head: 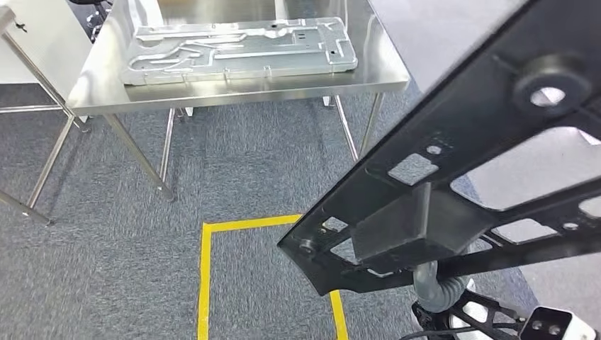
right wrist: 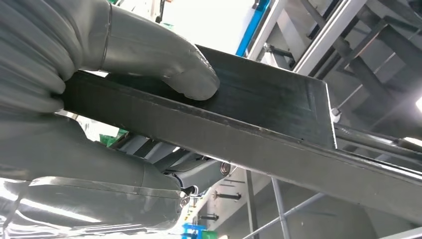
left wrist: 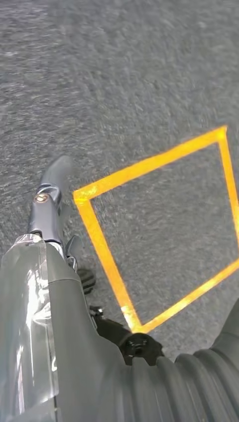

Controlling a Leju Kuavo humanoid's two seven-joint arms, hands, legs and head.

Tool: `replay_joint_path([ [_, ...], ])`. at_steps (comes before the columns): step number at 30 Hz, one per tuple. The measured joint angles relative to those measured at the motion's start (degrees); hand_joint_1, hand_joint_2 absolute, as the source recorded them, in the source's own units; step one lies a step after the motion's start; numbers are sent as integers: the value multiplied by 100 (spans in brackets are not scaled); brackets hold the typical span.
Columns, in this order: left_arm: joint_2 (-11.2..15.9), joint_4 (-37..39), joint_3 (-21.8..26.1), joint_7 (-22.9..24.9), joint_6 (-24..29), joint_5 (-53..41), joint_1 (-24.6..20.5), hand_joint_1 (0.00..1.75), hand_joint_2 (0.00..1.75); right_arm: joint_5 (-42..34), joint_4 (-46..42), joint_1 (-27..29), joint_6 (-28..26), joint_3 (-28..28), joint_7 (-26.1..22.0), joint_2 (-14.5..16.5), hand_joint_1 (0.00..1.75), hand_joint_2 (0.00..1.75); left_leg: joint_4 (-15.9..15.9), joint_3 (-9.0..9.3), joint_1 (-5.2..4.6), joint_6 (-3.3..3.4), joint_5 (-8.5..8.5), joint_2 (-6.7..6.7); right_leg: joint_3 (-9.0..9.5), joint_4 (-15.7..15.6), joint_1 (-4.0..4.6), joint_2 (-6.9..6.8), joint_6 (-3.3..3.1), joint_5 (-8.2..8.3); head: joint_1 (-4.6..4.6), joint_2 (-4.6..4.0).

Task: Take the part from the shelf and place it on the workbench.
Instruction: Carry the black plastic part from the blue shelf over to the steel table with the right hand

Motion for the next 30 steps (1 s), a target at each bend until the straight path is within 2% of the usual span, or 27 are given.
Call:
replay_joint_path([
  [1,-1,0,1,-4,2,2,1,0,175,-8,-1,-9,2,-1,-2,0,175,175,-31,59,13,30,-17,-3,-92,184,-2,-8,23,-34,1,0],
  [2,-1,0,1,-8,1,4,0,0,175,-13,-1,-16,2,-2,-2,0,175,175,-59,118,24,58,-41,-4,-263,480,-8,-16,48,-113,1,0],
  [4,-1,0,1,-15,-1,3,-4,0,175,-10,-1,-5,-2,-3,-2,0,175,175,-74,203,24,86,-112,-5,-752,1204,-23,-26,95,-368,1,0],
  [5,-1,0,1,-16,-1,3,-2,0,175,-8,-1,10,-3,-3,-2,0,175,175,-74,251,24,86,-156,-8,-976,1463,-34,-29,113,-454,1,0],
  [6,-1,0,1,-16,-1,4,3,0,175,-4,-1,25,-4,-2,-1,0,175,175,-74,310,24,80,-205,-12,-1115,1544,-44,-33,125,-436,1,0],
  [7,-1,0,1,-16,-1,5,8,0,175,-2,-1,35,-5,-2,-2,0,175,175,-74,382,25,70,-256,-16,-1152,1429,-51,-37,127,-298,1,0],
  [9,-7,0,1,-16,-1,8,12,0,175,2,-2,44,-7,-2,-2,0,175,175,-78,539,27,39,-370,-20,-980,719,-54,-47,93,257,1,0],
  [11,-13,0,1,-16,-1,7,4,0,175,14,-4,62,-8,-3,-2,1,175,175,-80,644,18,-21,-471,-23,-815,156,-22,-61,28,551,1,0],
  [14,-14,0,-1,-18,-1,6,-13,0,175,42,-30,107,-10,-5,-1,4,175,175,-35,713,10,-133,-507,-15,-740,37,4,-55,-92,558,3,0],
  [15,-15,0,-1,-19,-1,7,-19,0,175,47,-44,113,-10,-7,-2,8,175,175,66,698,15,-158,-491,-13,-685,6,-5,-49,-128,553,4,0],
  [16,-18,0,-1,-19,-1,7,-26,0,175,50,-55,113,-10,-9,-3,14,175,175,251,609,21,-179,-495,-13,-619,-21,-14,-46,-163,527,4,0],
  [18,-26,0,-1,-19,-1,-1,-33,0,175,53,-67,116,-9,-10,-3,28,175,175,872,244,35,-218,-632,-14,-506,-59,-19,-46,-215,463,3,0],
  [19,-28,0,-1,-19,-1,-5,-29,0,175,55,-68,121,-9,-10,-3,33,175,175,1204,6,37,-235,-776,-14,-463,-62,-16,-43,-231,422,3,0],
  [20,-28,0,-1,-19,-1,-8,-20,0,175,55,-69,127,-9,-10,-2,36,175,175,1451,-209,38,-251,-913,-14,-418,-62,-12,-37,-239,377,3,0],
  [21,-28,0,-1,-19,-1,-4,-9,0,175,55,-69,134,-9,-10,-2,37,175,175,1551,-360,39,-260,-981,-13,-363,-62,-8,-26,-239,329,3,0],
  [22,-28,0,0,-19,-1,0,-1,0,175,55,-69,138,-9,-11,-2,38,175,175,1481,-428,38,-259,-934,-13,-297,-62,-5,-15,-236,279,3,0],
  [23,-27,0,0,-19,-1,4,4,0,175,55,-69,142,-10,-11,-2,40,175,175,1230,-407,38,-249,-748,-13,-221,-62,-4,-7,-228,224,3,0],
  [25,-24,0,-1,-19,-1,7,7,0,175,55,-67,145,-11,-11,-2,43,175,175,527,-252,21,-192,-208,-8,-84,-59,4,-1,-195,112,3,0],
  [26,-21,0,-1,-18,-1,3,7,0,175,55,-67,145,-14,-11,-2,44,175,175,280,-195,3,-154,-50,-4,-42,-61,7,2,-169,67,3,0],
  [27,-18,0,-1,-19,-2,-1,8,0,175,56,-67,147,-17,-11,-2,44,175,175,147,-161,-17,-114,43,-2,-16,-73,10,6,-137,32,3,0],
  [30,-16,0,-1,-23,-7,-1,9,0,175,57,-73,151,-27,-11,-1,44,175,175,49,-49,-14,-2,46,-13,48,-15,10,7,-29,26,3,0],
])
